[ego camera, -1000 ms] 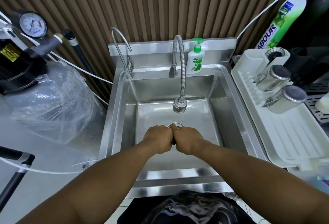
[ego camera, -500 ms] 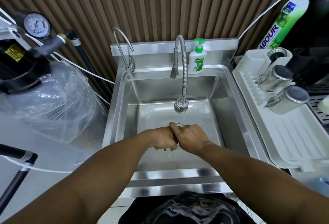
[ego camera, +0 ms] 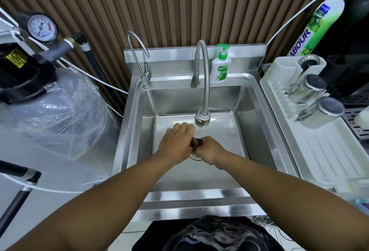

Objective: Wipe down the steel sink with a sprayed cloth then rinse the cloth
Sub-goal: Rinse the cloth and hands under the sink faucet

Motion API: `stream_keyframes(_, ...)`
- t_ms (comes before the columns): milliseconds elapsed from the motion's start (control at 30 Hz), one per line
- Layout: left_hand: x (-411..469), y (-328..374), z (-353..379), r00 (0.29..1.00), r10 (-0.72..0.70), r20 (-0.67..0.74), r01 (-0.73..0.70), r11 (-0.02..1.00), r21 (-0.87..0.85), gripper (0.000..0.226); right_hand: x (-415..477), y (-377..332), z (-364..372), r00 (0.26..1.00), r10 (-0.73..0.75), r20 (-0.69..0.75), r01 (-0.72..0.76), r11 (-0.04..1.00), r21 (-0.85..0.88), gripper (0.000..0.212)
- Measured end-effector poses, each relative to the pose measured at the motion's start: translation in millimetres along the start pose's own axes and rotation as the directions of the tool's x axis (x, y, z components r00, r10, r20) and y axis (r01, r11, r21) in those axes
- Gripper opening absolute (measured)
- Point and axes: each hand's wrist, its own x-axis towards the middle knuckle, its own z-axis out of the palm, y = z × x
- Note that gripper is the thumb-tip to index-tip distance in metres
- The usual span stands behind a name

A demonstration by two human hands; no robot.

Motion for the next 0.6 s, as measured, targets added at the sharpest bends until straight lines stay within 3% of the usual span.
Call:
stream_keyframes(67,-5,-6,6,0.98,0.138,-0.146,-0.113,0.98,0.162,0.039,-6,-4,0,0.981,0.114,0.155,-0.147,0.965,0.218,0.016)
stream_keyframes(133,-11,-10,16,0.945,0.261,-0.198,-0.225,0.957,0.185,0.034,-13,-8,-1,0.938,0.153,0.311,-0.259,0.905,0.337,0.019)
stream_keyframes(200,-16,-14,24,0.926,0.314,-0.211,-0.287,0.946,0.151,0.034,-16,-11,0,0.896,0.162,0.413,-0.326,0.871,0.367,0.022)
stream_keyframes(300,-18,-13,27,0.939,0.318,-0.127,-0.309,0.947,0.089,0.056,-19,-11,1,0.835,0.178,0.52,-0.382,0.869,0.316,0.014)
stream_keyframes(467,-17,-9,11,0.962,0.271,-0.035,-0.262,0.952,0.159,0.051,-22,-13,3,0.803,0.139,0.58,-0.369,0.88,0.299,0.011)
stream_keyframes(600,-10,-14,13,0.96,0.272,-0.071,-0.27,0.962,0.029,0.038,-24,-18,-2,0.829,0.066,0.555,-0.293,0.897,0.331,0.013)
